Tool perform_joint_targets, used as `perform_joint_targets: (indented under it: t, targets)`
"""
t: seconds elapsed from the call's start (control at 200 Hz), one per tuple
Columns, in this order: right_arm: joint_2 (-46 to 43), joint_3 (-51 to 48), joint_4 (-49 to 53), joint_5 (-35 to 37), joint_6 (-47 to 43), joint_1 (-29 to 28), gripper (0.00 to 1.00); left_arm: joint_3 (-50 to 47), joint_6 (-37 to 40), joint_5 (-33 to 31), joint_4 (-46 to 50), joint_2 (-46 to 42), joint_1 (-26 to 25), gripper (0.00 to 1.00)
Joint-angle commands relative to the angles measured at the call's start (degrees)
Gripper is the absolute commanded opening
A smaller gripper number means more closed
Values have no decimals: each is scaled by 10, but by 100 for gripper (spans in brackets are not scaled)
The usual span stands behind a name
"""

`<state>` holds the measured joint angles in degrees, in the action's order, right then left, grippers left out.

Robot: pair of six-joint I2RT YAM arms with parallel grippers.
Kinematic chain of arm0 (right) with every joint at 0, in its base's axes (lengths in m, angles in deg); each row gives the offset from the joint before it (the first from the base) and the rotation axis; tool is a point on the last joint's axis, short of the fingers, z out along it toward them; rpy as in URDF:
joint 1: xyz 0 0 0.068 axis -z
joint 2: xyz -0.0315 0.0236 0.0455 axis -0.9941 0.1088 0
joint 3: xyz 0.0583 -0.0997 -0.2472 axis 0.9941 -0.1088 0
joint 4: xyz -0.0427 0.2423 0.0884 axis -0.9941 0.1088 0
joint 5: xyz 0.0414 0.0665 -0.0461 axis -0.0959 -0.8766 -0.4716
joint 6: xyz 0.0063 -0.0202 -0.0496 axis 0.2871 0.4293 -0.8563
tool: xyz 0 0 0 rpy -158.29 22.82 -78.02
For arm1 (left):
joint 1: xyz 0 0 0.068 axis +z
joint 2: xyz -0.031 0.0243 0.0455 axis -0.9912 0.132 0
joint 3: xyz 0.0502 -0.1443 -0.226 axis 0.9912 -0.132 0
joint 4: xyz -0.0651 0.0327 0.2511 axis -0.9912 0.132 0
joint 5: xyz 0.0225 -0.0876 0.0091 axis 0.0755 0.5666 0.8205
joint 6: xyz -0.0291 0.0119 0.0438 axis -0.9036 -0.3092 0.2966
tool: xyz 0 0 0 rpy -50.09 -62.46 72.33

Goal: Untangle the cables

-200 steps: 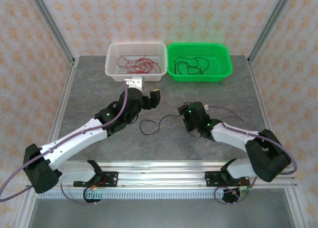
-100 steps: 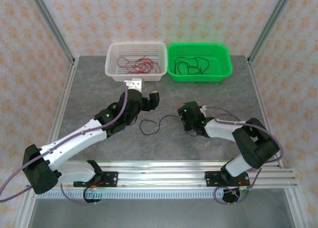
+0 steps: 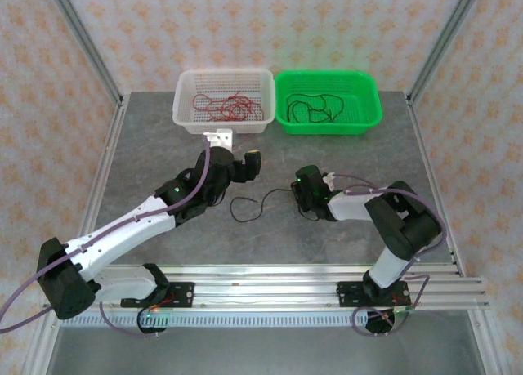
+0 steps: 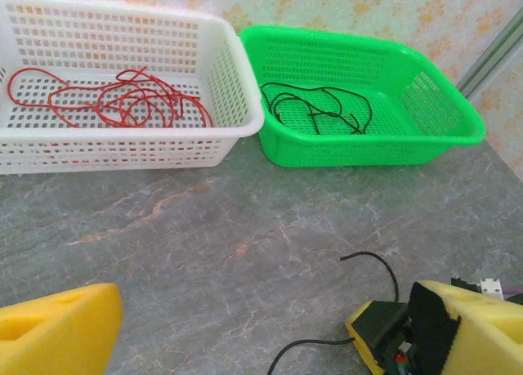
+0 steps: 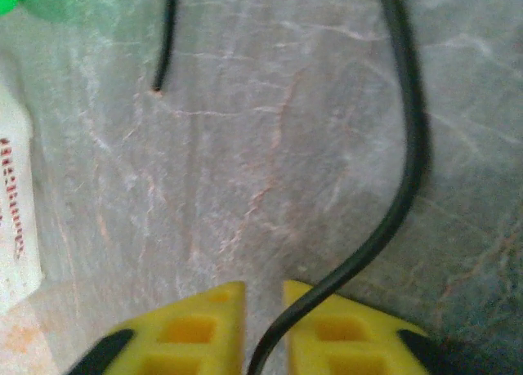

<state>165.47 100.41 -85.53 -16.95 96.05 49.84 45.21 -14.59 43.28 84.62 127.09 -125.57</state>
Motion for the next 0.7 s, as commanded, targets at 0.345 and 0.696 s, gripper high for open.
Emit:
perform_joint_targets:
  t: [0.345, 0.696]
  targets:
    - [-65, -36, -29, 66, -51, 1, 0, -17, -24, -7, 27, -36, -15, 89]
    - [-258, -43, 19, 121, -219, 1, 0, -128, -94, -20, -38, -106, -28, 88]
